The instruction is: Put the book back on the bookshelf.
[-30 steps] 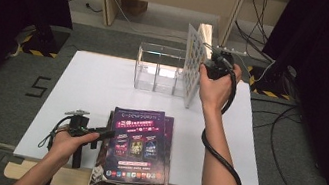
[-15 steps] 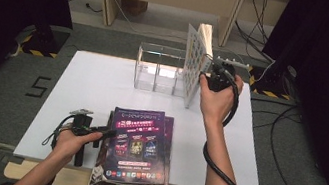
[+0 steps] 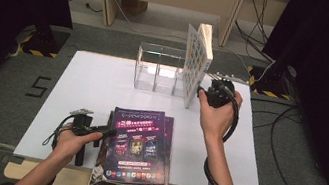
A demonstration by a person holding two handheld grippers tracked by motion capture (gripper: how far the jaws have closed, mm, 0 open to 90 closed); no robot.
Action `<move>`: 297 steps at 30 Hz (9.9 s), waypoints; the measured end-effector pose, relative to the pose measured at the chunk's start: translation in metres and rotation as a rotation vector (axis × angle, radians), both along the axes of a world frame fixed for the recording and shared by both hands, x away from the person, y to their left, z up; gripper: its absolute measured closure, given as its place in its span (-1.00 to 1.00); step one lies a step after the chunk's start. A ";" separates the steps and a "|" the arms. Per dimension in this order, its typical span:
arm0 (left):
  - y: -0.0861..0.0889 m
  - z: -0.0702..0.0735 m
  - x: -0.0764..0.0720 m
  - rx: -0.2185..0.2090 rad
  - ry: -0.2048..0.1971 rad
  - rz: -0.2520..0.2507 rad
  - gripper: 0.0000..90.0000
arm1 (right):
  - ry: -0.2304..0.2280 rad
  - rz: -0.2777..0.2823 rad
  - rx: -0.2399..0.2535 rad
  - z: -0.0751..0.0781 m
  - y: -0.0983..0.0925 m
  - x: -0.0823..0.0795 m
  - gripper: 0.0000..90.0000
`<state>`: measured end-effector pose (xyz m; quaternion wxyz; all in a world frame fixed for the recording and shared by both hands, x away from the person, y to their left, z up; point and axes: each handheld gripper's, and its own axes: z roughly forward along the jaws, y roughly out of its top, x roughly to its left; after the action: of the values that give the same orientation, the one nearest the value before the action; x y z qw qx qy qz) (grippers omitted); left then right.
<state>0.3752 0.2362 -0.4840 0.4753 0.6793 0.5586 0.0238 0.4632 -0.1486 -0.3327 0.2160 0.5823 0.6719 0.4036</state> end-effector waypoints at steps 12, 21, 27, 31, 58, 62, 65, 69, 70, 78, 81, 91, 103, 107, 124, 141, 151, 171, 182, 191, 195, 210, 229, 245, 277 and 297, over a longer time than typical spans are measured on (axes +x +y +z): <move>0.000 -0.003 0.001 0.013 0.003 0.031 0.17 | 0.106 0.069 -0.006 -0.047 0.009 -0.025 0.29; -0.002 -0.007 0.002 0.014 0.007 0.048 0.27 | 0.233 0.163 -0.039 -0.091 0.031 -0.036 0.29; -0.003 -0.010 0.003 0.011 0.014 0.048 0.30 | 0.274 0.204 -0.035 -0.109 0.047 -0.038 0.29; -0.004 -0.010 0.004 0.000 0.018 0.048 0.33 | 0.288 0.224 -0.039 -0.115 0.054 -0.039 0.29; -0.010 0.001 -0.002 -0.058 -0.033 0.089 0.45 | 0.307 0.269 -0.056 -0.130 0.080 -0.043 0.29; -0.012 -0.001 -0.001 -0.081 -0.024 0.093 0.46 | 0.311 0.259 -0.061 -0.130 0.078 -0.045 0.29; -0.014 -0.004 0.000 -0.071 -0.019 0.092 0.45 | 0.314 0.260 -0.068 -0.129 0.076 -0.046 0.28; -0.021 -0.005 0.001 -0.055 -0.025 0.080 0.49 | 0.327 0.250 -0.073 -0.128 0.072 -0.048 0.27; -0.023 -0.005 0.001 -0.052 -0.029 0.076 0.50 | 0.325 0.250 -0.074 -0.128 0.070 -0.048 0.27; -0.040 -0.007 0.000 -0.032 -0.014 0.025 0.53 | 0.360 0.247 -0.026 -0.129 0.053 -0.046 0.22; -0.043 -0.006 0.001 -0.016 -0.022 0.014 0.53 | 0.382 0.246 0.002 -0.130 0.048 -0.042 0.18; -0.049 -0.009 0.004 -0.011 -0.022 0.002 0.54 | 0.418 0.237 0.048 -0.133 0.038 -0.022 0.07; -0.050 -0.007 0.007 0.016 -0.015 -0.014 0.53 | 0.473 0.237 0.109 -0.136 0.039 -0.004 0.00; -0.052 -0.006 0.008 0.032 -0.017 -0.021 0.53 | 0.488 0.226 0.125 -0.136 0.038 0.000 0.06; -0.052 -0.003 0.011 0.080 -0.010 -0.049 0.61 | 0.386 0.242 0.128 -0.100 0.042 -0.011 0.69; -0.049 -0.004 0.011 0.062 -0.001 -0.045 0.59 | 0.416 0.277 0.157 -0.101 0.044 -0.008 0.78; -0.045 -0.003 0.008 0.033 -0.014 -0.053 0.52 | 0.398 0.287 0.185 -0.093 0.046 -0.013 0.81; -0.027 -0.002 -0.008 0.058 -0.075 -0.024 0.37 | 0.307 0.270 0.178 -0.065 0.036 -0.023 0.85; -0.023 0.002 -0.008 0.046 -0.089 -0.013 0.31 | 0.264 0.257 0.170 -0.053 0.032 -0.026 0.85; -0.021 0.002 -0.008 0.044 -0.090 -0.005 0.30 | 0.227 0.240 0.167 -0.040 0.028 -0.027 0.85; -0.020 0.003 -0.008 0.043 -0.093 -0.004 0.29 | 0.210 0.231 0.164 -0.034 0.027 -0.027 0.85; -0.017 0.005 -0.007 0.042 -0.095 0.007 0.29 | 0.141 0.219 0.143 -0.011 0.027 -0.024 0.85; -0.014 0.007 -0.006 0.033 -0.100 0.020 0.27 | 0.066 0.199 0.140 0.012 0.028 -0.019 0.85; -0.013 0.007 -0.006 0.029 -0.100 0.021 0.27 | 0.016 0.199 0.132 0.024 0.034 -0.017 0.85; -0.010 0.009 -0.005 0.021 -0.103 0.026 0.27 | -0.017 0.195 0.131 0.036 0.042 -0.012 0.85; -0.008 0.009 -0.004 0.020 -0.101 0.031 0.27 | -0.050 0.185 0.133 0.048 0.046 -0.003 0.85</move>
<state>0.3712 0.2284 -0.4746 0.4958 0.6731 0.5441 0.0712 0.4606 -0.1027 -0.2843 0.1557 0.5207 0.6888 0.4798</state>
